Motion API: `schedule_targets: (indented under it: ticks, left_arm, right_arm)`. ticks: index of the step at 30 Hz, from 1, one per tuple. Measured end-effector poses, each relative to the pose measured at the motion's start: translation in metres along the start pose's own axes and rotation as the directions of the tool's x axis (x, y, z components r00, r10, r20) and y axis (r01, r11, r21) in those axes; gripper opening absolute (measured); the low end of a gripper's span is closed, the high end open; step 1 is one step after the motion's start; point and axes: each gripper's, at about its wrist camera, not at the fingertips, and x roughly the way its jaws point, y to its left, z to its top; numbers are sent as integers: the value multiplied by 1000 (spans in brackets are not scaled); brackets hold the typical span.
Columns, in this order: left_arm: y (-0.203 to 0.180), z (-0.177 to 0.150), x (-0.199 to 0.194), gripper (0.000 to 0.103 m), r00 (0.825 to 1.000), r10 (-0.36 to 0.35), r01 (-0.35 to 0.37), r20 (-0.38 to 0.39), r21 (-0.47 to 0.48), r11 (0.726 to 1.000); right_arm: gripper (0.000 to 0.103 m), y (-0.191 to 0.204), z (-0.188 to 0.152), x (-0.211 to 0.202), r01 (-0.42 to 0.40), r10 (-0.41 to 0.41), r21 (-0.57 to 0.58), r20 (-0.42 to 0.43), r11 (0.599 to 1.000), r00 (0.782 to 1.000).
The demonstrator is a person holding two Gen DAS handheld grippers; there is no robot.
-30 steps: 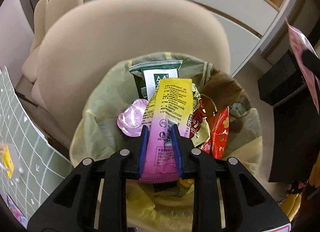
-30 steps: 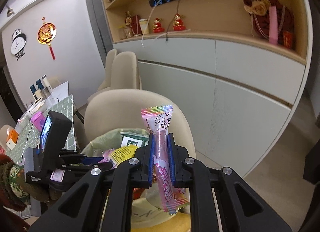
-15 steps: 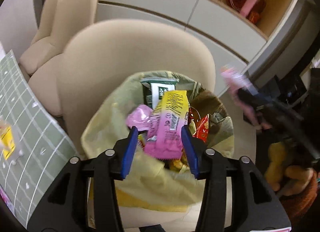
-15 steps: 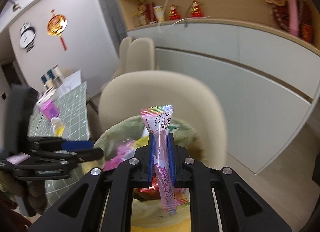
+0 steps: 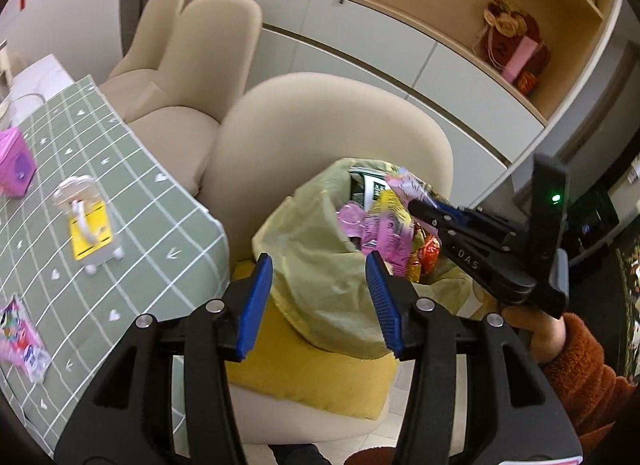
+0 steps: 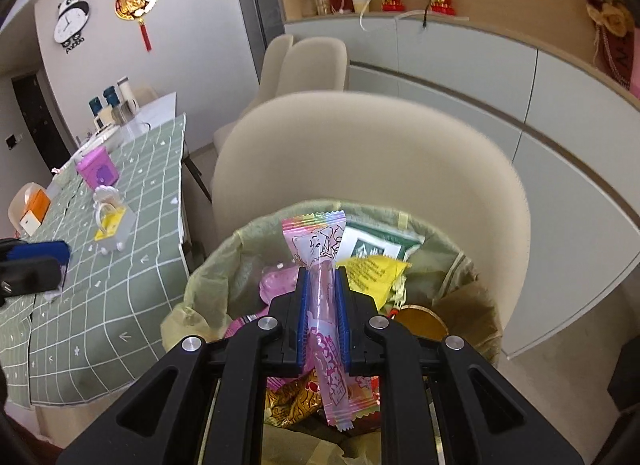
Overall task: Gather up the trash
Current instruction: 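Move both tools back over the table toward the remaining wrappers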
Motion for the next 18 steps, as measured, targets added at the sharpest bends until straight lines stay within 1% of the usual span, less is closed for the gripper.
schedule_targets:
  ticks: [4,7,8,9,10,11,14,17,18]
  left_arm:
    - [14,-4,-6,47,1000,15,-15,6,-28,999]
    - [25,-9,-9,50,1000,27,-27,5,-47,999]
    - [28,-11,-10,50,1000,30,-30,4,-51,998]
    - [33,-14,-11,50,999,34,-33,1,-57,998]
    - [38,-16,-12,50,999,37,-37,-2,-63,997]
    - [41,-17,-13,50,999,40,-40,-3,-67,997]
    - [58,-24,-22,50,998,67,-66,8,-80,995]
    - [78,-31,-33,50,995,101,-98,26,-99,990]
    - [88,-34,-38,50,992,121,-117,35,-109,987]
  right_arm:
    - [13,-5,-11,13,5,-3,38,-51,999,999]
    - [15,-8,-16,12,-13,16,76,-47,997,999]
    - [19,-8,-17,10,-12,16,86,-43,996,999]
    - [29,-8,-17,8,-10,13,92,-37,996,999]
    - [32,-7,-18,6,-7,10,96,-31,995,999]
    - [34,-6,-19,2,4,-2,99,-24,995,1000]
    - [34,-3,-17,-7,29,-28,89,-8,996,1000]
    - [36,6,-13,-25,56,-58,71,34,996,998]
    - [40,10,-10,-30,56,-59,63,47,996,997]
